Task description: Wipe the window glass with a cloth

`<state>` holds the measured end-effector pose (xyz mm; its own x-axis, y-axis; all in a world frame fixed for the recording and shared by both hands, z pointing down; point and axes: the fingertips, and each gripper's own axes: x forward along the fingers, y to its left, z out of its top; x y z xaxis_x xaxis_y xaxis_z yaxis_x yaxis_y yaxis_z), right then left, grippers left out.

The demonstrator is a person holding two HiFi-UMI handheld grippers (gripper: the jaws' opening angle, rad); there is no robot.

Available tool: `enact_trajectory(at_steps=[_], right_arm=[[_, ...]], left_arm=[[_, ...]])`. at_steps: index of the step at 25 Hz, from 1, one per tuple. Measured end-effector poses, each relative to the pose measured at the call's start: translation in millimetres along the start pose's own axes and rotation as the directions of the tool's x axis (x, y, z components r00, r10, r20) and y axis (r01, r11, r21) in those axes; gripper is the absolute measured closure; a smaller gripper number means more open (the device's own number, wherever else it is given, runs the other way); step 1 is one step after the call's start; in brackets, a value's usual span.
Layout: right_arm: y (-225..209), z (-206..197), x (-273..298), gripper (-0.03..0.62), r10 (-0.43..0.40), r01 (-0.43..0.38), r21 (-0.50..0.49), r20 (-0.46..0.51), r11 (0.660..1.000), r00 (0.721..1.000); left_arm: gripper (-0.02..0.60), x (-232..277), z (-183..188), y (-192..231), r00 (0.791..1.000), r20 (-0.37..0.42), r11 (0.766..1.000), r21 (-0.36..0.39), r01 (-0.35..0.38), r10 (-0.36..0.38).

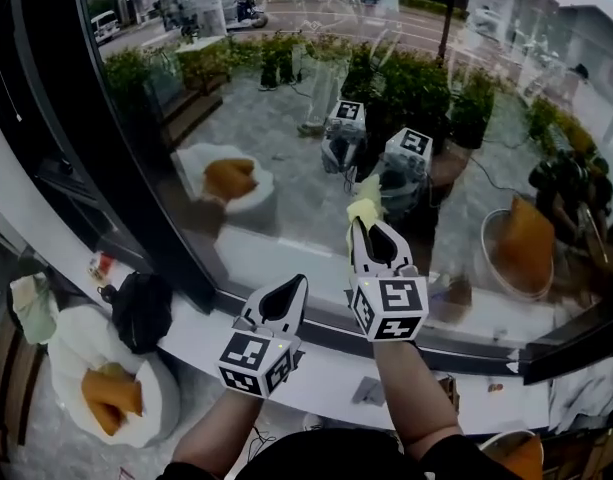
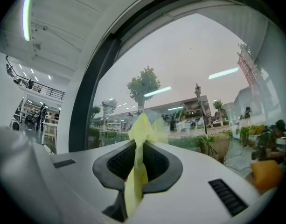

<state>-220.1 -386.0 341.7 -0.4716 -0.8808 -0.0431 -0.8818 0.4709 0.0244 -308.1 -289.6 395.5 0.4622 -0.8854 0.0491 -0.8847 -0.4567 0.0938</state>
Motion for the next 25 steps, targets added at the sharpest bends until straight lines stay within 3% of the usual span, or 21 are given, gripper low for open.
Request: enact_trajectory(at_steps=[8,17,25], right_arm=[[7.0,-1.5,2.5,0.542,-0.006,0.006,-0.018,0.002,1.000,1.000],[-1.5,-0.8,3.0,0.542,-0.004,0.004,-0.009,-0.013,1.000,1.000],[10.8,-11.2,-1.7,0.542,0.038,-0.036,0.063,-0.036,0.997,0.999]], left_arm=[[0.574,5.6,-0.1,3.2,1.000,0.009,0.999,-0.022,0.027,-0.027],[0.574,12.6,1.9,-5.3,0.999,0.002,0.999,0.008,0.049,-0.049],[0.574,3.8,-2.6,-12.2,0.997,0.004,0.997,-0.014,0.074,-0.074]])
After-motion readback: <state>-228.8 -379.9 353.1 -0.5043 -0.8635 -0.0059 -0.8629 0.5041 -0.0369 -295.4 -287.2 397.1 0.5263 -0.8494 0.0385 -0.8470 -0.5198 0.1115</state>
